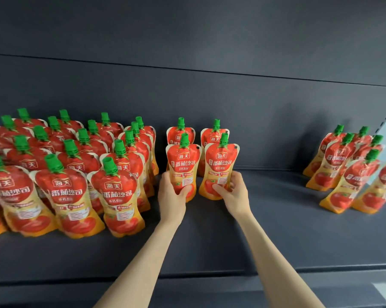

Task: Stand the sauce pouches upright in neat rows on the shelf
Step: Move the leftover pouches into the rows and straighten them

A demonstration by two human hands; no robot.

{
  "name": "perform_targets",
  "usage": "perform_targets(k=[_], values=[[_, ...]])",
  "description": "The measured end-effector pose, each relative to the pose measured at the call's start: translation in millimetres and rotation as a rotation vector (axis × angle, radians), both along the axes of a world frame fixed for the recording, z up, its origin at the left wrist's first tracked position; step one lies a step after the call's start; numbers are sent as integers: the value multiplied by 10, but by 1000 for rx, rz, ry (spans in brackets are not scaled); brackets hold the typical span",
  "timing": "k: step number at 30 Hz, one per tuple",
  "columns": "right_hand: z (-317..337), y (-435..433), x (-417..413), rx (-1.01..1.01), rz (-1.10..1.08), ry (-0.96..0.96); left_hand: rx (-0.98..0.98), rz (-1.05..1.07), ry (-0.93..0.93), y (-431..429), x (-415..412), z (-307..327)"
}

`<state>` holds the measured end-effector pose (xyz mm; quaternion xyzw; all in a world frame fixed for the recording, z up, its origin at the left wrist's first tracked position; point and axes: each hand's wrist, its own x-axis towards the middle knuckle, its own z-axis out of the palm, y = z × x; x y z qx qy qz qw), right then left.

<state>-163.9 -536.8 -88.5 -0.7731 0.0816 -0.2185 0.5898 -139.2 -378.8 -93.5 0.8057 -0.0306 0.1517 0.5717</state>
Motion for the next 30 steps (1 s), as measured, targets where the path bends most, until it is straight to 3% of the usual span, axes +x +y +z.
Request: perform_targets(k=[7, 30], values=[[-65, -20, 56, -55, 26, 34, 246, 81, 10, 58, 26, -98], [-125, -57, 303, -193, 24, 118, 178, 131, 89, 22, 235, -97]])
